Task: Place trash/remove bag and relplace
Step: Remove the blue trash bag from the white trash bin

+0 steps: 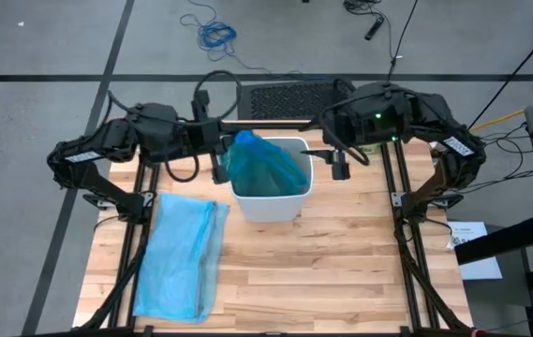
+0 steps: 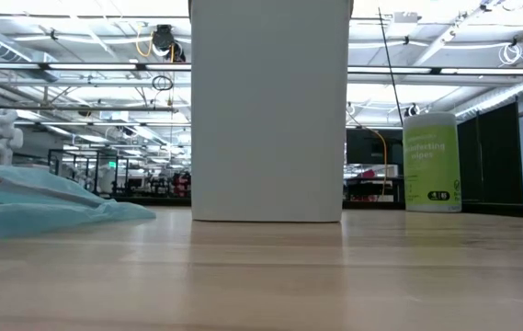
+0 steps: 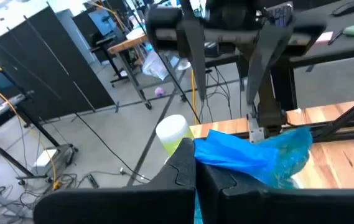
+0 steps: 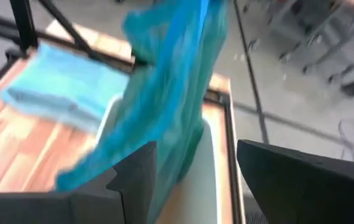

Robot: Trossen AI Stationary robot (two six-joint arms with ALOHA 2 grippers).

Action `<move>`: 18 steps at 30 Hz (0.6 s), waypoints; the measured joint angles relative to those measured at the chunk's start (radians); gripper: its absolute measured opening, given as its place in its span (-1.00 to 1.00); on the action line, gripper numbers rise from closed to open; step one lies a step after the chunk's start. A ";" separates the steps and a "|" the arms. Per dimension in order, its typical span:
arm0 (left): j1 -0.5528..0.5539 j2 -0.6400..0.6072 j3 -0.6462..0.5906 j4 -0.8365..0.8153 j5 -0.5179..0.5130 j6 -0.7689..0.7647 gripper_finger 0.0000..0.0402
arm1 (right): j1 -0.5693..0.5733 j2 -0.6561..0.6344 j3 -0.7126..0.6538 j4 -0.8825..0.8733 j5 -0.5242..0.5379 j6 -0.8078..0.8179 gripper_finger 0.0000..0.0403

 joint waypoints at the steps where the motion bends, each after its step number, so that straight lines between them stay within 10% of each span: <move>1: 0.000 0.000 0.015 -0.016 0.000 0.001 -1.00 | -0.006 0.000 0.000 -0.023 0.000 0.005 0.07; 18: -0.002 -0.046 0.077 -0.109 -0.063 0.000 -1.00 | -0.020 -0.015 -0.122 -0.162 -0.105 0.164 0.00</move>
